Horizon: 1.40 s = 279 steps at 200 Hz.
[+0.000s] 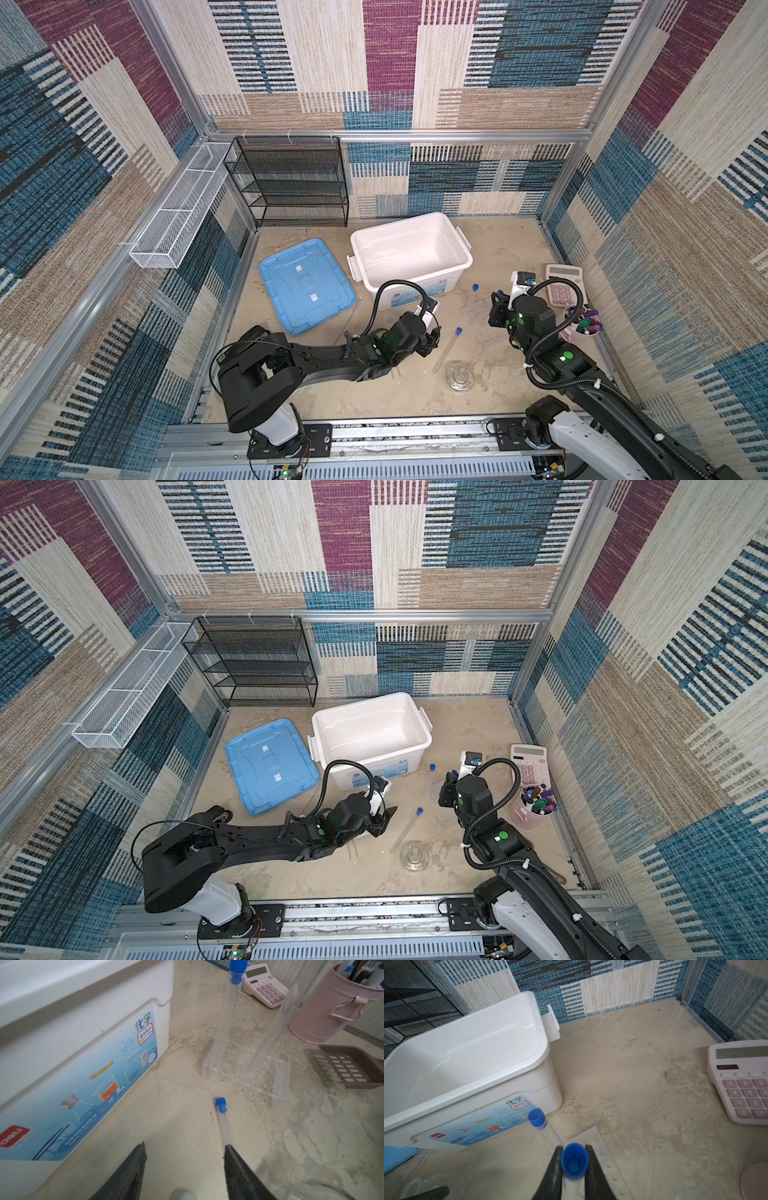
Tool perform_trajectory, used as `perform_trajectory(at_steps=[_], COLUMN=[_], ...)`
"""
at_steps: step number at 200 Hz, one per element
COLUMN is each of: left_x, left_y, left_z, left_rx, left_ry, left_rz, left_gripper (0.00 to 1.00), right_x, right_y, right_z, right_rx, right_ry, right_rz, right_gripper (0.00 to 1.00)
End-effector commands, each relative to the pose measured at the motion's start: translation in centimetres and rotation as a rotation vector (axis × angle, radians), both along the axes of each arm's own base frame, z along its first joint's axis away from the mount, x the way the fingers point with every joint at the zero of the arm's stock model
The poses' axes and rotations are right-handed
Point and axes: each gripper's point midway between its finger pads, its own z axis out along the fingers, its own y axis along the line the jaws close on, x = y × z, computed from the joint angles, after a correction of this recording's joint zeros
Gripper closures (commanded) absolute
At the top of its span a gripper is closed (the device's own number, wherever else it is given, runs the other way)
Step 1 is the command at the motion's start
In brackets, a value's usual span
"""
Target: Organize the chemistry lab equipment
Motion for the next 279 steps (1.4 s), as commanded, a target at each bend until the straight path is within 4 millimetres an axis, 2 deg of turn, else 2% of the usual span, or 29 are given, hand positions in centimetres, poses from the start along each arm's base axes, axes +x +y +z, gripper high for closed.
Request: perform_trajectory(at_steps=[1, 114, 279], left_x=[0.0, 0.0, -0.1], left_y=[-0.1, -0.8, -0.6], left_z=[-0.3, -0.9, -1.3], left_rx=[0.002, 0.006, 0.008], left_ry=[0.023, 0.052, 0.062], left_rz=[0.01, 0.0, 0.009], left_gripper=[0.38, 0.39, 0.39], right_x=[0.6, 1.0, 0.9], right_y=[-0.2, 0.3, 1.3], right_z=[1.2, -0.2, -1.7], right_rx=[-0.001, -0.033, -0.129], right_ry=[-0.071, -0.061, -0.052], right_rz=[-0.021, -0.008, 0.005], right_gripper=[0.86, 0.86, 0.86])
